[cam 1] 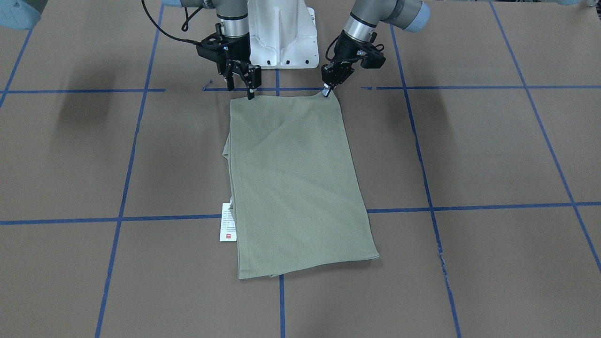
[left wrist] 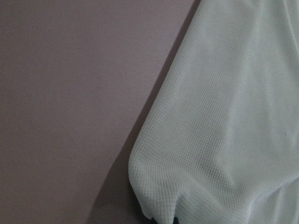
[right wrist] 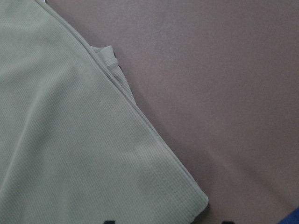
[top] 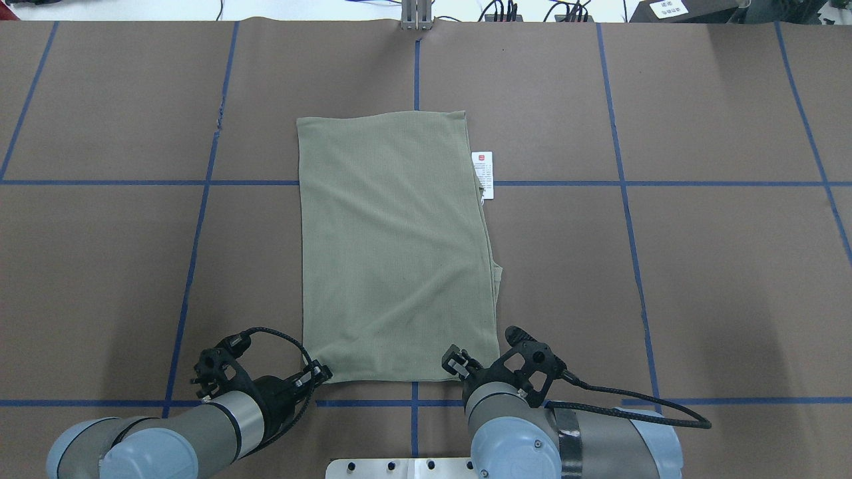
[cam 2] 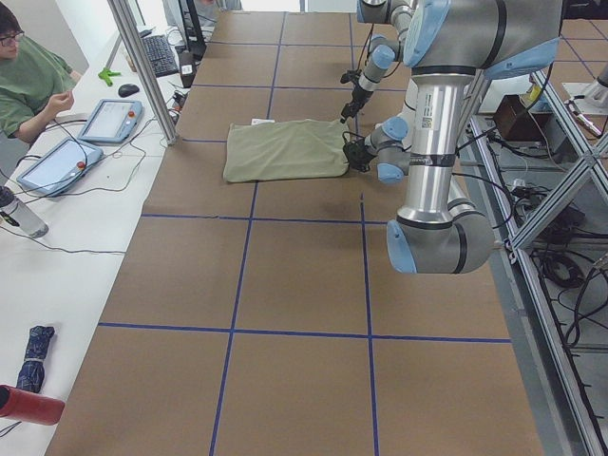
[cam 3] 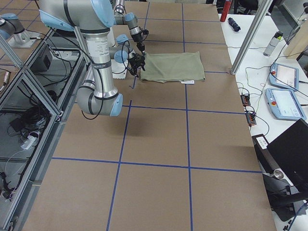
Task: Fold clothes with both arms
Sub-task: 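Move the right gripper to the shirt's near corner beside the left gripper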
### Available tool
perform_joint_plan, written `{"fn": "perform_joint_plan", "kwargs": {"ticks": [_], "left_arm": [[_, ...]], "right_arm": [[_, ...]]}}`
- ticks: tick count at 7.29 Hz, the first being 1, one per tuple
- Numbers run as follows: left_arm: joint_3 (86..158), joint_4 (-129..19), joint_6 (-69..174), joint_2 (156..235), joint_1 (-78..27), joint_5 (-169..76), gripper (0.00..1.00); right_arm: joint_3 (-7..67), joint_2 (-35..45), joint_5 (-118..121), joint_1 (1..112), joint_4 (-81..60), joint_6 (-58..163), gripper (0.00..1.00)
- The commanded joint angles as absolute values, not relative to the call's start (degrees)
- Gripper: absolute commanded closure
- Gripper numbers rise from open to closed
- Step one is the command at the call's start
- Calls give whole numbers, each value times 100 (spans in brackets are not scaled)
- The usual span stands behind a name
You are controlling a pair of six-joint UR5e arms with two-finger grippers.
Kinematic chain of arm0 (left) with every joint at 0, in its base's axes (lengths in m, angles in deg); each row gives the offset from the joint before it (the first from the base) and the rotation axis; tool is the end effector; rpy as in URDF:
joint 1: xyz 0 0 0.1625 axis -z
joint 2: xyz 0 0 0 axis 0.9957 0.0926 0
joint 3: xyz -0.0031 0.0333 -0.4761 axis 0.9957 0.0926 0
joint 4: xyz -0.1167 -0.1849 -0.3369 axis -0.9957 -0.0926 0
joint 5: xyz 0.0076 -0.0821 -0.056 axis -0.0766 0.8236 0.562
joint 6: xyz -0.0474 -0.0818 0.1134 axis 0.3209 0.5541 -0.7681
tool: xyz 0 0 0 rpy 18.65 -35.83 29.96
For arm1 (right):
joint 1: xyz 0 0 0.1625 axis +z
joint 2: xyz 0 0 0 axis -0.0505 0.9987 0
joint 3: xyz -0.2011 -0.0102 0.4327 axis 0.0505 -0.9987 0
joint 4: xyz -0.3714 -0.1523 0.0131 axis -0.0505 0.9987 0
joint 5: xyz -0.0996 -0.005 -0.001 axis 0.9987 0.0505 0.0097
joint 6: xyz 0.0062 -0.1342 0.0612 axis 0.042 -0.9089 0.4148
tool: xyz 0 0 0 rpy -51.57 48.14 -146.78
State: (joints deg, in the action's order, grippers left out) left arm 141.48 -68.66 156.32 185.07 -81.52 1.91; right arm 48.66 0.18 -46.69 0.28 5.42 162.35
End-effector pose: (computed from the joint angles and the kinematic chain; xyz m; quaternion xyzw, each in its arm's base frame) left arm 0.5597 -0.2148 0.4038 0.0137 0.5783 -0.3175 0.7513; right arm -0.6184 -0.2155 0.3534 0.0396 -0.3946 0.3692 0.8405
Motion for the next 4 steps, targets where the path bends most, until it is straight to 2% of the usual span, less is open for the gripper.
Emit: {"fn": "perform_joint_plan", "kwargs": {"ticks": [1, 4], "left_arm": [[14154, -6866, 15632, 18503, -8152, 190, 100], [14154, -6866, 15632, 18503, -8152, 190, 100]], "right_arm": [[4688, -37, -4659, 62, 526, 16198, 20], [4284, -37, -4651, 106, -28, 16215, 22]]}}
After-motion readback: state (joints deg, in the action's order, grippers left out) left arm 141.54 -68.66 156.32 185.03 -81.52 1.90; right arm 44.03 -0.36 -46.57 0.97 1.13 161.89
